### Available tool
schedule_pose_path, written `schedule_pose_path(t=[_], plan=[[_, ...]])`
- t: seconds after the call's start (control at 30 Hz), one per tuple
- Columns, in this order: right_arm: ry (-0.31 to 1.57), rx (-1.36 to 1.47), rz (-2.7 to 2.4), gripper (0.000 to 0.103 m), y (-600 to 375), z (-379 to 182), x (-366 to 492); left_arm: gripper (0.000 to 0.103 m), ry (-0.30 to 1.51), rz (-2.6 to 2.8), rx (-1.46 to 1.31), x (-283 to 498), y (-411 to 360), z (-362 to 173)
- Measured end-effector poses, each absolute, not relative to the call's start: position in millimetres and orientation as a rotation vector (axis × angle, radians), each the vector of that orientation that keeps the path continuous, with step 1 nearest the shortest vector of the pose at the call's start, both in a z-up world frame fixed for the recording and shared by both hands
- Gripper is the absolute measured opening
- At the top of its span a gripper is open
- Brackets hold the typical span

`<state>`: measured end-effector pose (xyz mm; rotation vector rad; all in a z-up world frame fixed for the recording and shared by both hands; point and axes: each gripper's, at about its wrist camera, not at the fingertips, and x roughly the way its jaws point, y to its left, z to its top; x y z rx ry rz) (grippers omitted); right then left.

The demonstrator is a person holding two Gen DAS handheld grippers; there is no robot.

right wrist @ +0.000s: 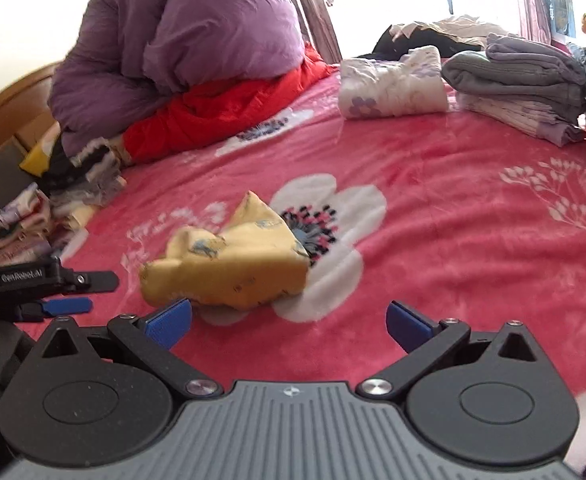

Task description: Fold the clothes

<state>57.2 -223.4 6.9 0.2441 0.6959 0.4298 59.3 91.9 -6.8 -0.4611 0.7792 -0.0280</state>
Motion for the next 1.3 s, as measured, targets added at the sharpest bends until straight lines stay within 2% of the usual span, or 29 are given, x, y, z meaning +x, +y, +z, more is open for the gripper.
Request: schedule_pose_path(t=[0.23,0.47,0.7,0.73,0.8,0.87,0.93,1.0,1.03,1.07,1.1,1.17,1.3], plan=[[0.701,0.267,0.486,0.103,-208,-11,115,0.089,0.771,-0.064,-0.408,105,100,-14],[0.699,0.333,0.521,0.103,-200,-28,177,0.089,0.842,-0.104,-0.420,156,93,-38],[0.769,0.315,0.558,0.102,-177,-50,213,0.087,0.857,-0.108,-0.425,172,99,-49],[0.779,0.308,0.560,0.098,-176,-52,216,0.086,0.863,-0.106,-0.438,175,102,-52],[0.791,0.323,0.573,0.092,-177,-55,223,0.071,0.870,-0.109,-0.449,178,105,-56],[0.815,0.363,0.591,0.080,-179,-60,230,0.068,0.874,-0.118,-0.447,179,103,-58],[0.857,0.382,0.596,0.074,-178,-67,235,0.053,0.877,-0.127,-0.445,180,102,-61],[0.897,0.361,0.600,0.060,-172,-75,236,0.027,0.880,-0.136,-0.442,182,100,-63],[0.904,0.351,0.611,0.045,-169,-77,234,0.024,0.863,-0.140,-0.427,180,98,-61],[0.907,0.343,0.624,0.032,-167,-78,232,0.017,0.845,-0.141,-0.411,182,93,-57],[0.910,0.335,0.637,0.028,-164,-79,230,0.012,0.821,-0.148,-0.391,179,91,-54],[0.887,0.327,0.658,0.015,-163,-75,224,0.012,0.766,-0.192,-0.379,169,88,-44],[0.830,0.343,0.668,0.011,-167,-67,211,0.011,0.653,-0.279,-0.355,150,81,-24]])
